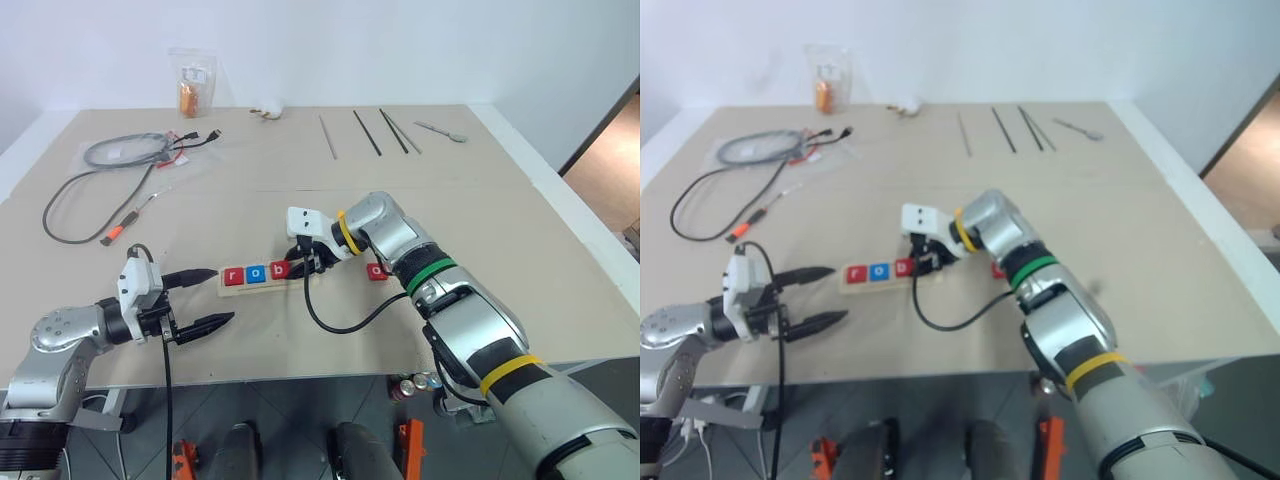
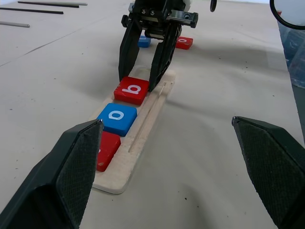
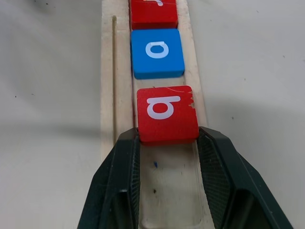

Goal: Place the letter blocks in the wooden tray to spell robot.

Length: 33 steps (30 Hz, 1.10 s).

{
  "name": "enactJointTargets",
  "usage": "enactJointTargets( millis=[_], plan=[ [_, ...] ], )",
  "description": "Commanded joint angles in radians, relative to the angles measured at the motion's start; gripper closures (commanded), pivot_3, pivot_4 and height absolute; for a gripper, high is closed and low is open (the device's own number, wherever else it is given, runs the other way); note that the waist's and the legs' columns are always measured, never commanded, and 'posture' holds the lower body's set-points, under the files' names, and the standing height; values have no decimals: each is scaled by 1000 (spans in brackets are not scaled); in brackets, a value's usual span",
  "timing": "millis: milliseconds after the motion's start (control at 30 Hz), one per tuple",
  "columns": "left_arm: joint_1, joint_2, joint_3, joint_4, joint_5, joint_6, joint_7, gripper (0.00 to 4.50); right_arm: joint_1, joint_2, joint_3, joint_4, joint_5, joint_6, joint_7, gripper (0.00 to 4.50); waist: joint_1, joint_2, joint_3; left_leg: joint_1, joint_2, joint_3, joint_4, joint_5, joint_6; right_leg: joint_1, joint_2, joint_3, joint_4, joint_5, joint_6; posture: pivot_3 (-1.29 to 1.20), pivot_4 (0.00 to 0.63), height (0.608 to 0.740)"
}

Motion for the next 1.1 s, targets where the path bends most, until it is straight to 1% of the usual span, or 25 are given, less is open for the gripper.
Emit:
enactJointTargets(
  millis=[33, 467, 733, 767, 900, 933, 967, 1000, 1100],
  plan=[
    [1, 5, 34, -35, -18, -5, 10, 0, -31, 18, -9, 15, -15, -19, 14, 3334, 0, 0, 0, 0, 0, 0, 0, 0, 0, 0, 0, 0, 0, 0, 0, 0, 150, 740],
    [19, -5, 30, -50, -19, -4, 27, 0, -58, 60, -11, 56, -43, -46, 32, 3334, 0, 0, 0, 0, 0, 0, -2, 0, 0, 0, 1, 0, 0, -1, -2, 0, 150, 740],
    [22, -11, 18, -56, -17, -7, 26, 0, -82, 64, -36, 86, -40, -46, 5, 3334, 0, 0, 0, 0, 0, 0, -2, 0, -1, 0, 1, 0, 0, -1, -2, 0, 150, 740],
    [22, -11, 17, -56, -16, -7, 25, 0, -86, 63, -40, 91, -41, -46, 1, 2295, 0, 0, 0, 0, 0, 0, -2, 0, 0, 0, 1, 0, 0, -1, -2, 0, 150, 740],
    [6, -10, 13, -41, -12, -7, 19, 0, -106, 54, -57, 108, -37, -47, 3, 905, 0, 0, 0, 0, 0, 0, -2, 0, 0, 0, 0, 0, 0, -1, -2, 0, 150, 740],
    [3, -10, 12, -37, -11, -7, 18, 0, -108, 53, -59, 111, -37, -48, 3, 624, 0, 0, 0, 0, 0, 0, -2, 0, 0, 0, 0, 0, 0, -1, -2, 0, 150, 740],
    [0, -10, 12, -36, -10, -7, 17, 0, -107, 52, -58, 109, -37, -52, 12, 230, 0, 0, 0, 0, 0, 0, -2, 0, 0, 0, 0, 0, 0, -1, -2, 0, 150, 740],
    [-3, -10, 11, -33, -9, -8, 15, 0, -105, 52, -57, 108, -36, -53, 18, 21, 0, 0, 0, 0, 0, 0, -2, 0, 0, 0, 1, 0, 0, -1, -2, 0, 150, 740],
    [-9, -11, 9, -29, -7, -7, 12, 0, -100, 52, -58, 107, -38, -52, 19, 21, 0, 0, 0, 0, 0, 0, -2, 0, -1, 0, 1, 0, 0, -1, -2, 0, 150, 740]
  ],
)
